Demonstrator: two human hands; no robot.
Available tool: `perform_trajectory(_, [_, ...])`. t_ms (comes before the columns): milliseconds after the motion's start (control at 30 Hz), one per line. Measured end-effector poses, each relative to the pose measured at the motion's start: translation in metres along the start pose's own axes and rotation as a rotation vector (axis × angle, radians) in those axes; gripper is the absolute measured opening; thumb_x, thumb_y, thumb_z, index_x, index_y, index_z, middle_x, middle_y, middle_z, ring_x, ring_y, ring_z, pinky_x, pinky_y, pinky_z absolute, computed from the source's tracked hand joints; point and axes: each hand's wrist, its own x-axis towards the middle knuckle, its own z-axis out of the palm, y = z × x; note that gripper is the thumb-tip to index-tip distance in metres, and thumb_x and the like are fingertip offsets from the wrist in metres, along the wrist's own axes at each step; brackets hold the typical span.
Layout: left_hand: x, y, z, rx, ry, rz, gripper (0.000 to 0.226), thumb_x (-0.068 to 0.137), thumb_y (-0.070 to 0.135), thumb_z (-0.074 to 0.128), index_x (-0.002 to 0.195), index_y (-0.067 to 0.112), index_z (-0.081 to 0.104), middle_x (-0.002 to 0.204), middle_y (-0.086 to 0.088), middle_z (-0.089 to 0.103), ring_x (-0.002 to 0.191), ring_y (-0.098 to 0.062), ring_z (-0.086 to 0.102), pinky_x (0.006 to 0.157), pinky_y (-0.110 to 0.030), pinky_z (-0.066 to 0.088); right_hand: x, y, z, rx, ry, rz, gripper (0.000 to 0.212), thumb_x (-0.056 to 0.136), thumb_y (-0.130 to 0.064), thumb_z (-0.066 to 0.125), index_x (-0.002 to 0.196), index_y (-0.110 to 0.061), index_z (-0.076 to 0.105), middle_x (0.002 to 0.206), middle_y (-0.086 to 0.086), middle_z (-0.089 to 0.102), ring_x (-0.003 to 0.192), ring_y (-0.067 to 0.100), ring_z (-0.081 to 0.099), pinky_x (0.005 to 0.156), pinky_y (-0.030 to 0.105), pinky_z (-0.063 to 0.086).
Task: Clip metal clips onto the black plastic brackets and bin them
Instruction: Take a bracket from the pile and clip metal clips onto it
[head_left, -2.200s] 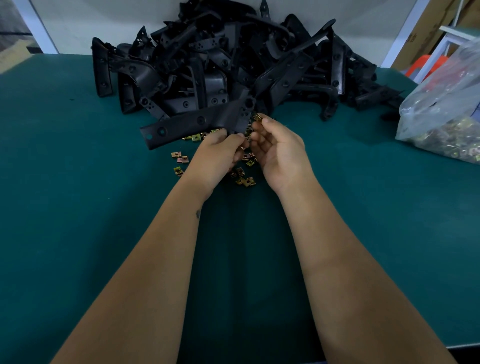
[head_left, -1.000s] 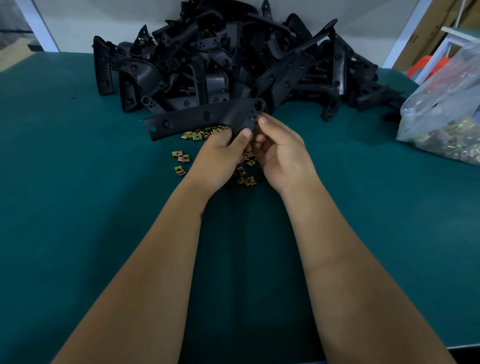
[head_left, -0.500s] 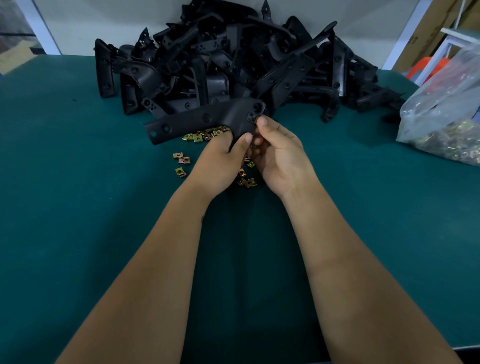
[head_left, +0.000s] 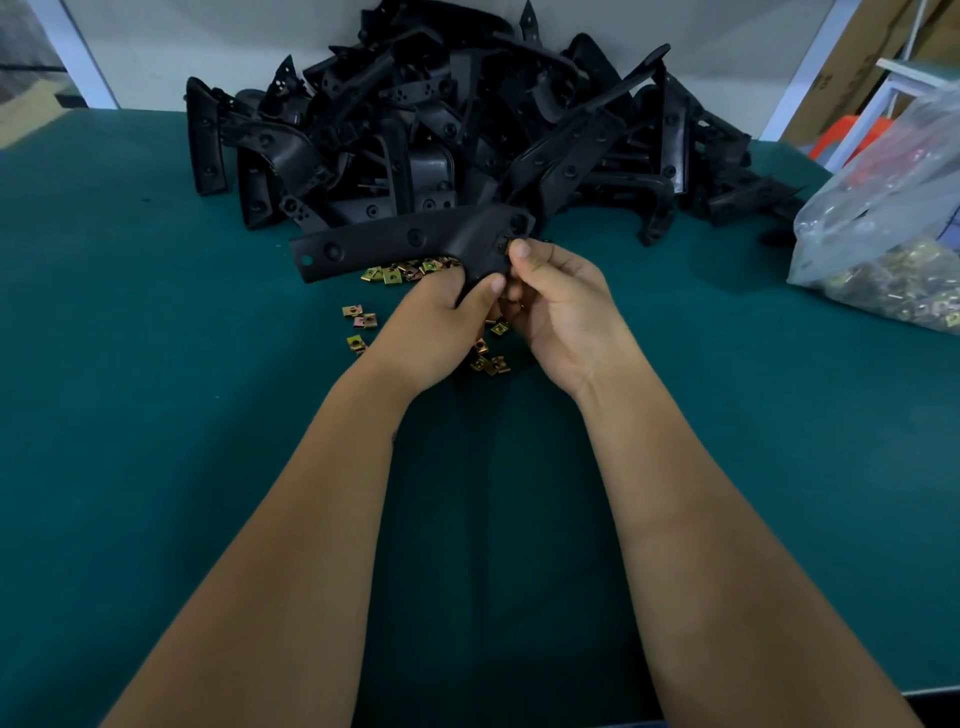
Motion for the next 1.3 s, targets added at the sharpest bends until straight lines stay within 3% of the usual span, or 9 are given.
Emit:
perform_trajectory(133, [-0.002,0.003,0.002,-0.014,0.016,0.011,0.031,0.105,0.032,0.045,0.079,0.017,0.054,0.061,0.007,0.05,0.046,0.002,0.042,0.048,-0.012,0.033,-0.001,0.006,0.008,0.105,0.02,0.025,0.019,0.095,-0.008,0.06,0.078,-0.014,0.064,0.066,-0.003,0.056,0.058,0.007,0.048,0.06,0.021,0.046])
perform_trajectory(300, [-0.002,0.004,0.003,0.02,0.012,0.009,0.036,0.104,0.033,0.046,0.09,0.002,0.058,0.069,-0.002,0.05,0.057,-0.01,0.041,0.056,-0.026,0.034,-0.001,0.007,0.011,0.135,0.016,0.042,0.005,0.094,-0.01,0.061,0.091,-0.009,0.064,0.091,0.005,0.063,0.068,0.009,0.052,0.068,0.019,0.047])
perform_trajectory(600, [0.001,0.003,0.005,-0.146,0.04,-0.073,0.037,0.104,0.037,0.045,0.072,0.019,0.049,0.043,0.016,0.044,0.04,0.002,0.036,0.045,-0.018,0.031,0.0,0.004,0.016,0.033,0.132,-0.028,0.019,0.098,-0.02,0.059,0.084,-0.01,0.066,0.067,0.0,0.055,0.059,0.01,0.047,0.056,0.022,0.046])
perform_trajectory(700, [0.003,0.002,0.004,-0.218,0.089,-0.139,0.039,0.103,0.042,0.045,0.071,0.02,0.047,0.044,0.017,0.041,0.041,0.001,0.035,0.051,-0.024,0.031,0.0,0.007,0.022,0.008,0.211,-0.037,0.035,0.102,-0.029,0.049,0.099,-0.002,0.07,0.072,0.002,0.064,0.059,0.011,0.051,0.059,0.024,0.048])
perform_trajectory(800, [0.004,0.001,0.006,-0.212,0.109,-0.153,0.039,0.103,0.043,0.043,0.07,0.022,0.039,0.056,0.013,0.039,0.047,-0.002,0.035,0.055,-0.025,0.033,-0.002,0.014,0.026,-0.28,0.338,-0.21,0.042,0.098,-0.028,0.058,0.084,0.011,0.063,0.07,0.006,0.056,0.064,0.014,0.051,0.064,0.027,0.045])
perform_trajectory(900, [0.003,0.001,0.011,-0.122,0.123,-0.128,0.037,0.103,0.038,0.044,0.071,0.021,0.036,0.065,0.007,0.038,0.05,-0.001,0.034,0.052,-0.021,0.032,-0.004,0.015,0.027,-0.531,0.344,-0.335,0.039,0.092,-0.031,0.066,0.059,-0.012,0.056,0.053,-0.015,0.05,0.053,-0.001,0.046,0.056,0.015,0.039])
perform_trajectory(1100, [-0.001,0.002,0.017,0.008,0.047,0.005,0.013,0.103,0.025,0.044,0.096,0.019,0.053,0.085,0.007,0.06,0.073,0.002,0.056,0.059,-0.011,0.041,-0.001,0.019,0.027,-0.786,0.393,-0.401,0.03,0.087,-0.042,0.069,0.066,-0.022,0.061,0.074,-0.004,0.064,0.071,0.009,0.056,0.062,0.023,0.038])
perform_trajectory(1233, [-0.002,0.002,0.021,0.147,0.063,0.042,0.025,0.102,0.02,0.043,0.078,0.023,0.041,0.074,0.004,0.052,0.064,-0.007,0.047,0.056,-0.025,0.036,0.0,0.017,0.025,-0.766,0.442,-0.385,0.049,0.09,-0.039,0.067,0.05,-0.028,0.041,0.053,-0.013,0.046,0.055,0.004,0.043,0.053,0.018,0.028])
perform_trajectory(1300, [-0.002,0.002,0.021,0.152,0.063,0.039,0.02,0.102,0.021,0.043,0.082,0.019,0.045,0.078,-0.002,0.056,0.071,-0.017,0.052,0.063,-0.034,0.041,0.0,0.017,0.026,-0.765,0.437,-0.393,0.054,0.091,-0.037,0.066,0.048,-0.027,0.036,0.047,-0.014,0.041,0.051,0.005,0.041,0.052,0.019,0.026])
